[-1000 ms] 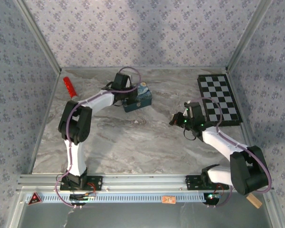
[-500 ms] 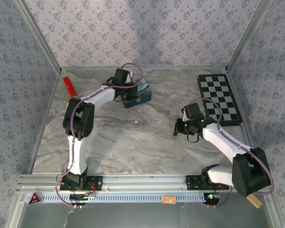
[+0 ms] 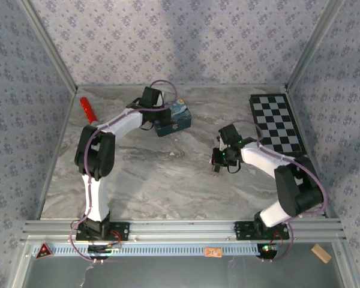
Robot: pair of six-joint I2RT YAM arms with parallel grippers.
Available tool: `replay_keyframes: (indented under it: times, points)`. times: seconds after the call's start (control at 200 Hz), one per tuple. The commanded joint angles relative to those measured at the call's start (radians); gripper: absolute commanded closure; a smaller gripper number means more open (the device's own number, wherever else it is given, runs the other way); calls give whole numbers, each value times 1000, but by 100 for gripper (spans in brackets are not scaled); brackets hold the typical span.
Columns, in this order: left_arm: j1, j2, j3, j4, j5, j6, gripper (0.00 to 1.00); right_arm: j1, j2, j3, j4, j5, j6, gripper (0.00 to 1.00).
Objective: Unlock a padlock with a key
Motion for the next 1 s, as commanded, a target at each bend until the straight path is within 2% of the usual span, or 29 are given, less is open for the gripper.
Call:
replay_keyframes:
  times: [0.0, 0.375, 0.665, 0.775, 0.86, 0.995]
  points:
    - [7, -128, -70, 0, -10, -10, 59, 9, 47, 34, 2, -5, -31, 100]
    - [12, -420, -414, 209, -60, 4, 54, 27, 125, 56, 15, 15, -69, 99]
    - [44, -617, -652, 352, -74, -13, 49, 38, 84, 47, 8, 63, -84, 74]
    - [52, -675, -735, 410, -64, -7, 46, 43, 46, 66, -46, 116, -96, 57]
    - [60, -724, -791, 435, -69, -8, 43, 48, -19, 71, -79, 159, -115, 46]
    - [81, -811, -838, 417, -71, -6, 40, 48, -179, 69, -123, 240, -116, 36]
